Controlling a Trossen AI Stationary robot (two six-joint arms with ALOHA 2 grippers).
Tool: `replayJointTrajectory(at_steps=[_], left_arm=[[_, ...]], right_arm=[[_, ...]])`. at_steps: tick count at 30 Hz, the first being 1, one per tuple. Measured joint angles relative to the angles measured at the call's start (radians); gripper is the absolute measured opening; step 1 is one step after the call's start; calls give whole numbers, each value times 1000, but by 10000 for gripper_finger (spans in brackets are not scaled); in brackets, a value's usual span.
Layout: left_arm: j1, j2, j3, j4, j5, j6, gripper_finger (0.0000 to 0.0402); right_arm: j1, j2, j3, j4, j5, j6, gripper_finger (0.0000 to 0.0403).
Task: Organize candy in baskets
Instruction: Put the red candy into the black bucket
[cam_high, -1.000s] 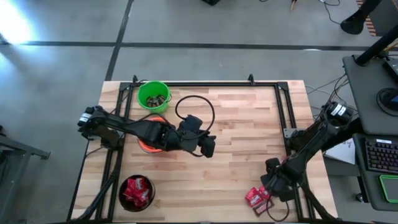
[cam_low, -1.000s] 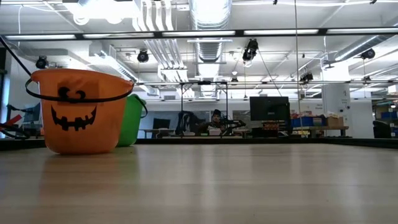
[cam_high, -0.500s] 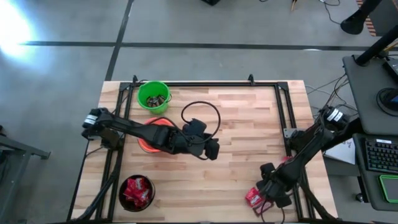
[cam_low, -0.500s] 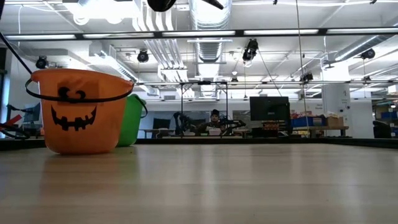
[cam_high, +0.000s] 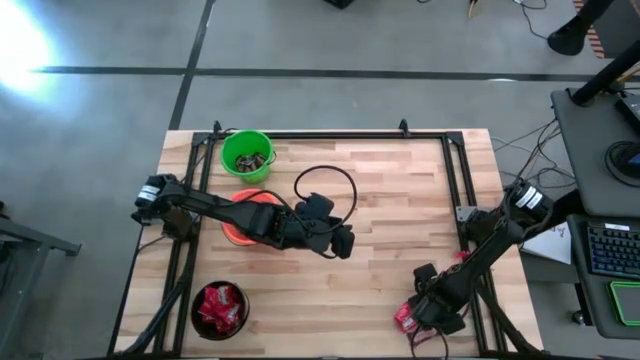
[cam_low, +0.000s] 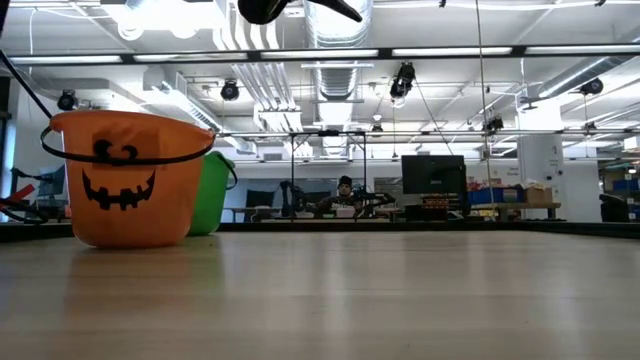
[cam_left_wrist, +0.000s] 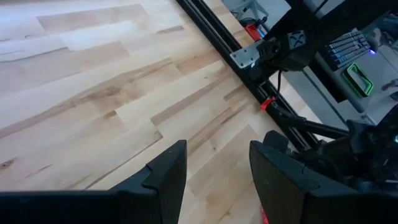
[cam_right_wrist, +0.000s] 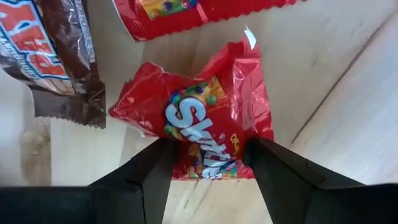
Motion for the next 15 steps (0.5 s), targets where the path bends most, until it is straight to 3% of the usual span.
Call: replayJointTrajectory(at_steps=[11, 15], left_arm=[[0, 0, 0, 0, 0, -1, 157], [0, 0, 0, 0, -1, -2, 157]], right_arm=[[1, 3, -3, 94, 60, 8, 199], [0, 4, -3, 98, 70, 9, 170]])
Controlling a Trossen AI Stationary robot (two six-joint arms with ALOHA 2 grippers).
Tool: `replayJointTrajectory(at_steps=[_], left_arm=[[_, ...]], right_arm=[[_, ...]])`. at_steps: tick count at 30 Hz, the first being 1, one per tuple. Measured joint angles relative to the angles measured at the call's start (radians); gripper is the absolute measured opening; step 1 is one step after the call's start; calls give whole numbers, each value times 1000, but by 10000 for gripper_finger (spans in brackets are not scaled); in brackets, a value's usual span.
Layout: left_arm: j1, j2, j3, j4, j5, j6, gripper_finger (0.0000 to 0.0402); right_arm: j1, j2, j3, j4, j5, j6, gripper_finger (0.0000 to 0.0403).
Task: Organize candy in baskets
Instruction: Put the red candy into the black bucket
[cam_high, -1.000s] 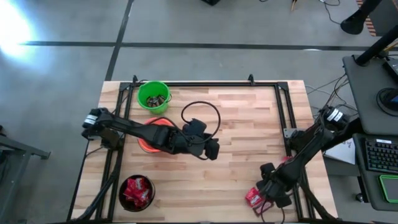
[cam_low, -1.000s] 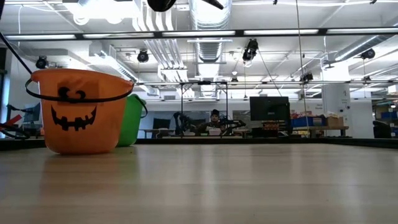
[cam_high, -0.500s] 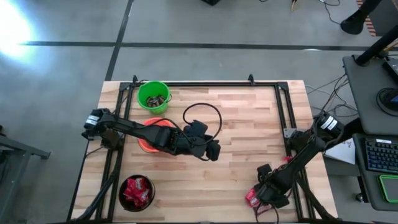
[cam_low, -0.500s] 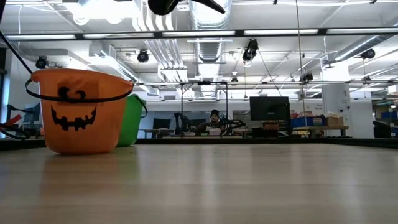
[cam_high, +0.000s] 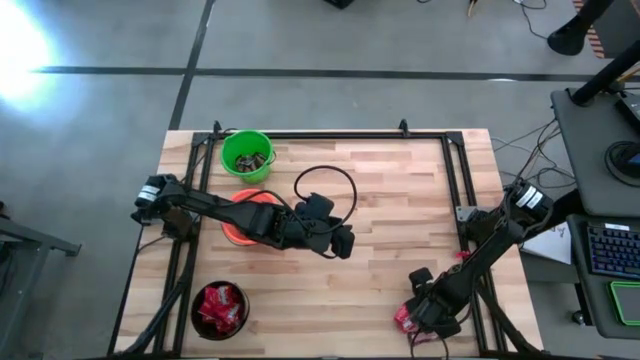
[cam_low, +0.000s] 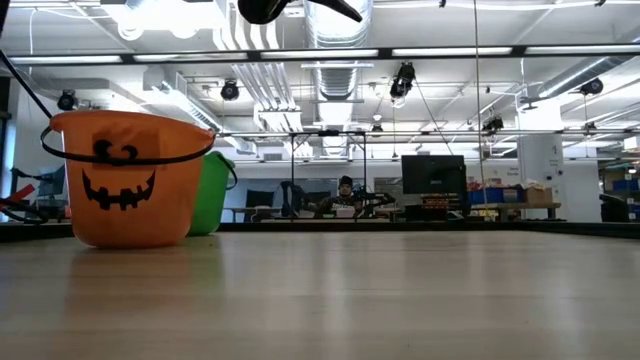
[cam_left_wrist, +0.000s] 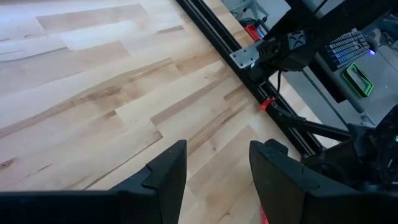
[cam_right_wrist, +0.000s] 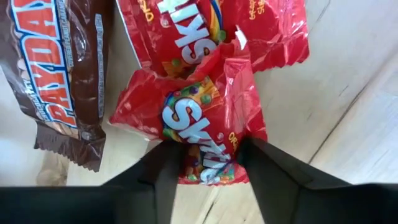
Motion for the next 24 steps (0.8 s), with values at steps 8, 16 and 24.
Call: replayJointTrajectory(at_steps=[8, 16, 24], left_arm=[[0, 0, 0, 0, 0, -3, 157], [-9, 0, 0, 0, 0, -24, 157], [-27, 0, 0, -2, 47, -16, 157]], right_arm=[[0, 1, 0, -5, 2, 1, 70], [-1, -21, -2, -16, -21, 43, 30], [-27, -119, -8, -57, -13, 153, 26]])
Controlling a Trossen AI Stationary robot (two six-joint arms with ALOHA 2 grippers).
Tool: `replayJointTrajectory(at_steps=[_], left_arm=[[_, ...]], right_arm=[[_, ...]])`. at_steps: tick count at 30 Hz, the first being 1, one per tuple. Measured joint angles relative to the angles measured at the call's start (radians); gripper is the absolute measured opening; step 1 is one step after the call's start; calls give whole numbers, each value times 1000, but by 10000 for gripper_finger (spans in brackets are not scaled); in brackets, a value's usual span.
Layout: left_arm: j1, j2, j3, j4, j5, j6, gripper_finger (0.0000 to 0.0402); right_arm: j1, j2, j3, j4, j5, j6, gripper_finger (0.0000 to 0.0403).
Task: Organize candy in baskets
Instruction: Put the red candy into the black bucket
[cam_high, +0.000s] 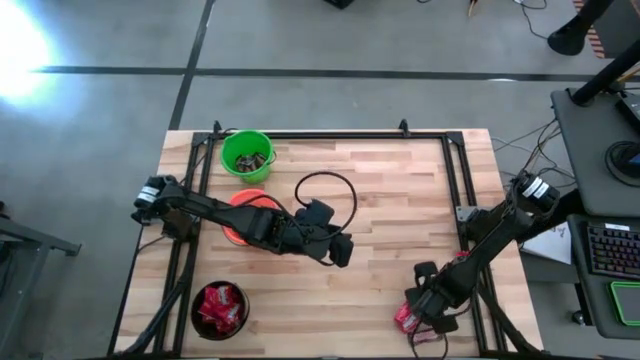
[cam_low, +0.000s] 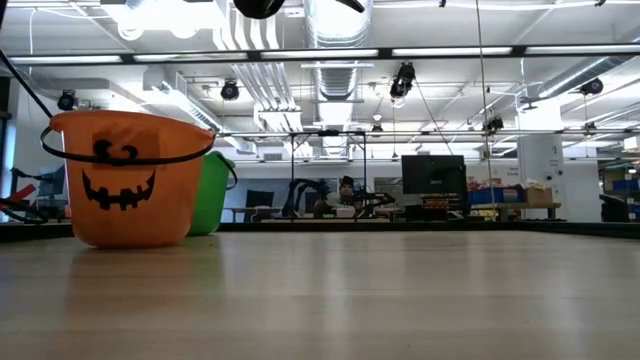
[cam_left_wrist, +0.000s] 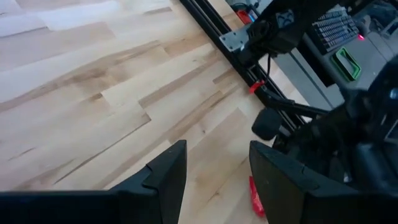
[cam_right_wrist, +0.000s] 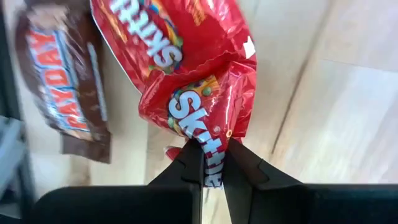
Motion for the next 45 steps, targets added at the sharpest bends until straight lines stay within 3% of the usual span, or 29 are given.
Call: replayJointTrajectory(at_steps=[10, 21, 28, 34, 45], left_arm=[[-43, 0, 0, 3, 5, 9, 157], [-101, 0, 0, 60, 6, 38, 157], [-99, 0, 0, 169, 6, 115, 157], [-95, -1, 0, 185, -7, 149, 165], [-62, -1, 0, 209, -76, 168, 206]], right_arm=[[-53, -149, 1, -2, 47, 196, 26], [-134, -317, 32, 16, 335, 372, 26], [-175, -319, 161, 12, 517, 299, 26], [-225, -316, 296, -185, 669, 217, 26], [-323, -303, 375, -202, 704, 37, 26]])
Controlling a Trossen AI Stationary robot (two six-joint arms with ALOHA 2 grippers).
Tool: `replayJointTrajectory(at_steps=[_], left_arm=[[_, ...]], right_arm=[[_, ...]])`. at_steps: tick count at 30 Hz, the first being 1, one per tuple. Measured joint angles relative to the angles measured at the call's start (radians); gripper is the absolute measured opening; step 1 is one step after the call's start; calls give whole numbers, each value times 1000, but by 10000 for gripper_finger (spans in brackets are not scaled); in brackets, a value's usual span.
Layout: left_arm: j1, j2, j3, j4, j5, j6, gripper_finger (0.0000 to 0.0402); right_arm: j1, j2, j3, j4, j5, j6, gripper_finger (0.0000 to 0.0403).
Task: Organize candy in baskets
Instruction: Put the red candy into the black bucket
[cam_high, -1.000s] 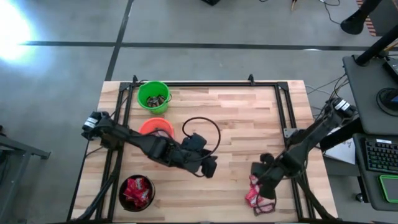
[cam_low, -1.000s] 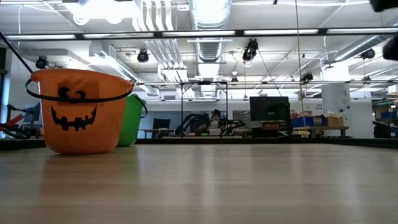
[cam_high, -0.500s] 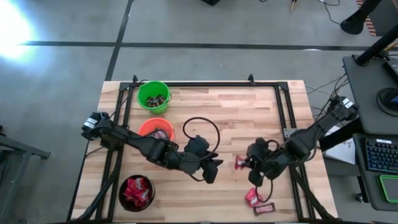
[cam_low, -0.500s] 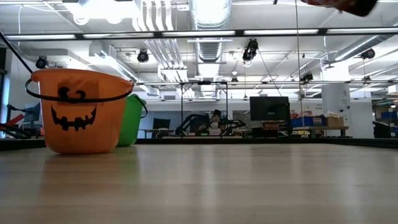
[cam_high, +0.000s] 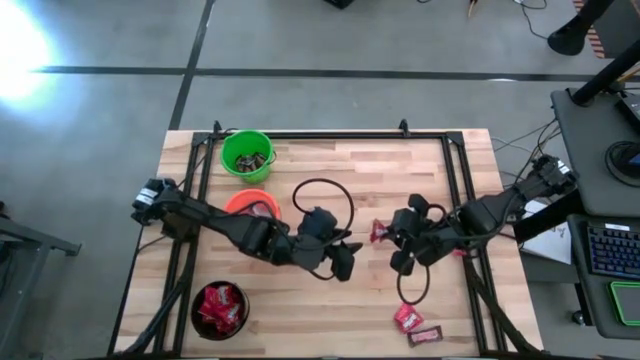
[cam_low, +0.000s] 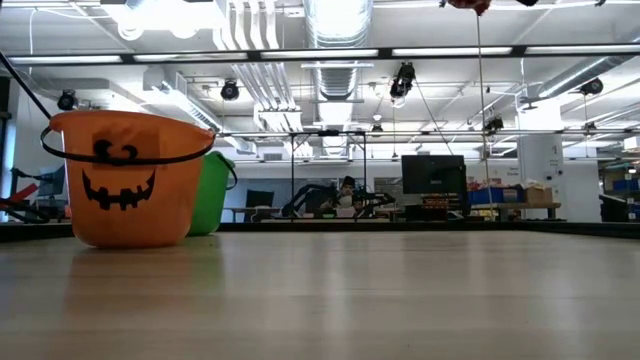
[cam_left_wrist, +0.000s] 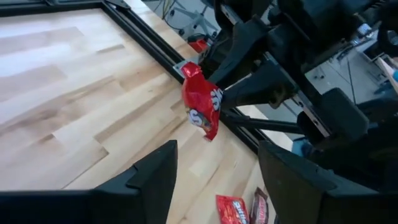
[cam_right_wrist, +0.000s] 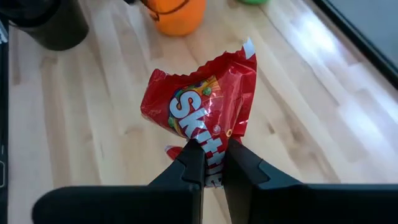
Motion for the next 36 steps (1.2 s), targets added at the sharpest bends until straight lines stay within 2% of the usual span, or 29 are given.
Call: replayJointTrajectory(at_steps=[8, 16, 31, 36], left_arm=[[25, 0, 0, 8, -6, 0, 215], [39, 0, 0, 59, -7, 51, 215], [47, 43, 1, 95, 9, 25, 215], [51, 48, 1, 105, 17, 42, 195]], right_arm=[[-21, 34, 51, 83, -2, -111, 27], [-25, 97, 112, 86, -3, -188, 27], [-46, 146, 195, 72, -5, -289, 27], [-46, 146, 196, 43, -1, -287, 27]])
